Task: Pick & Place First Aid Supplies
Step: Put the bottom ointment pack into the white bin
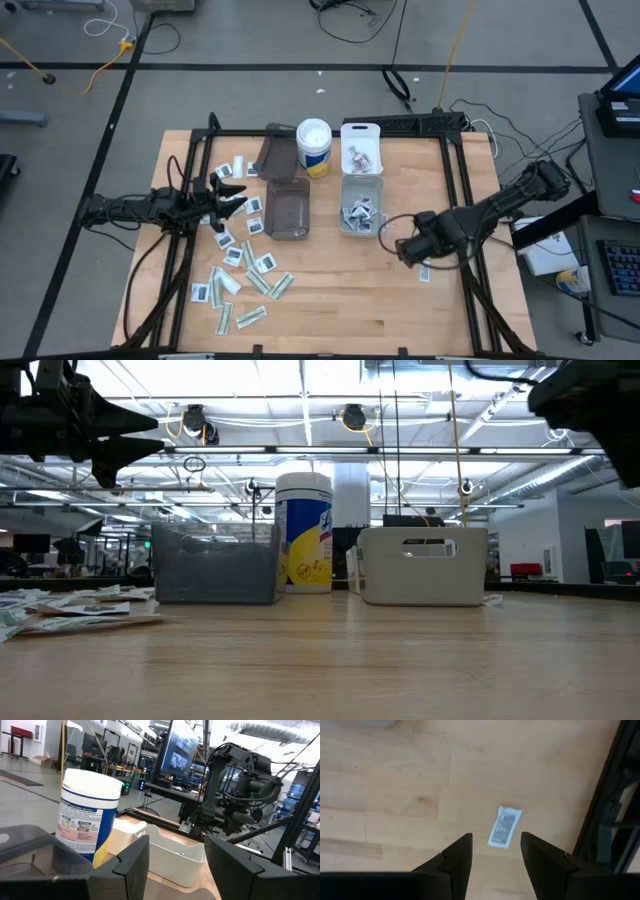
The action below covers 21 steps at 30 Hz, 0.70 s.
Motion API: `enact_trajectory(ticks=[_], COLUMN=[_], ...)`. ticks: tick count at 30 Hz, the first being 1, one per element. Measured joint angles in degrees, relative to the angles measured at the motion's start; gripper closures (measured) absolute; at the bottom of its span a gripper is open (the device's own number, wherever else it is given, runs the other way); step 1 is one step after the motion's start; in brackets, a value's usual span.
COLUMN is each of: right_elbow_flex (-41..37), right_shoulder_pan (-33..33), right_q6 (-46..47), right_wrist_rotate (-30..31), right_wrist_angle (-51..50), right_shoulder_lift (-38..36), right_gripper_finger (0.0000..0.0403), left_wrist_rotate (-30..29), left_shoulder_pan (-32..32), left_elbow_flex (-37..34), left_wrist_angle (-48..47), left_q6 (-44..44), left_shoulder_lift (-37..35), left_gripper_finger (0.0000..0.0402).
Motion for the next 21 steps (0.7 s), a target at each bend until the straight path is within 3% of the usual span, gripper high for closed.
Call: enact_trajectory(ticks=[9,21], right_elbow_flex=[-1.69,-14.81], right_shoulder_pan=[6.17,6.29], right_q6=[9.39,10.52], right_wrist_rotate=[-1.59,-3.02], right_wrist_angle=[1.42,18.67], right_shoulder_lift=[0.19,1.14], right_gripper_finger=[0.0241,0.0241], left_wrist_rotate=[0.00,0.00], left_shoulder_pan=[0.00,0.00], left_elbow_flex=[0.00,0.00], left_wrist_angle=[0.00,0.02], left_q6=[0.00,0.00], left_shoulder_lift=[0.01,0.01], left_gripper_finger=[0.0206,0.0206])
